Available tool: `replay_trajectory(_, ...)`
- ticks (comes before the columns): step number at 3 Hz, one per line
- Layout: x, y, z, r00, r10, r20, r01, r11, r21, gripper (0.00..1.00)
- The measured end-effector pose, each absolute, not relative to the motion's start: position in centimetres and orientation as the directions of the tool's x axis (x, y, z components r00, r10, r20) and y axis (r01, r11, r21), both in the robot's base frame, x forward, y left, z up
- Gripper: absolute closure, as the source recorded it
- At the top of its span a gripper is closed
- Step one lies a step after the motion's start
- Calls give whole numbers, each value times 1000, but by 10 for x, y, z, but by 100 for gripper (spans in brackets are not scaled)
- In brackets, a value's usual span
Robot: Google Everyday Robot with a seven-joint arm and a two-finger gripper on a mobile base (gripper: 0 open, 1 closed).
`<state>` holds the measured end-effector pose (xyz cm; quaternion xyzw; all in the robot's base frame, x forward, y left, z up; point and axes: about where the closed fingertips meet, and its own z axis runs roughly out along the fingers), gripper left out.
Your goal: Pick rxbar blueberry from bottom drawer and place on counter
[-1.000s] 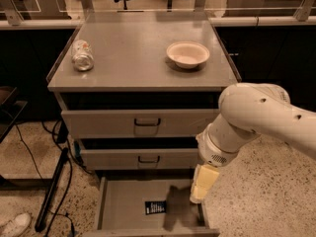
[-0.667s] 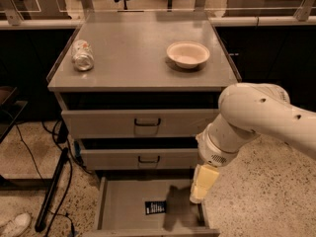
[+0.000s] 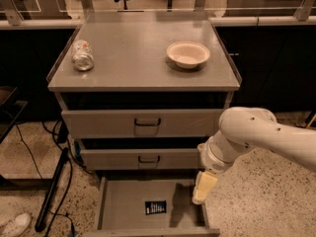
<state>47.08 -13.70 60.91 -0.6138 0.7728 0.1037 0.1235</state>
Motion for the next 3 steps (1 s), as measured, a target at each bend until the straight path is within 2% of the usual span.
replay_trajectory(2, 475, -130, 594, -211, -922, -325, -976, 218, 15, 0)
replay_trajectory(3, 511, -113, 531, -176, -939, -295, -982, 186, -6, 0)
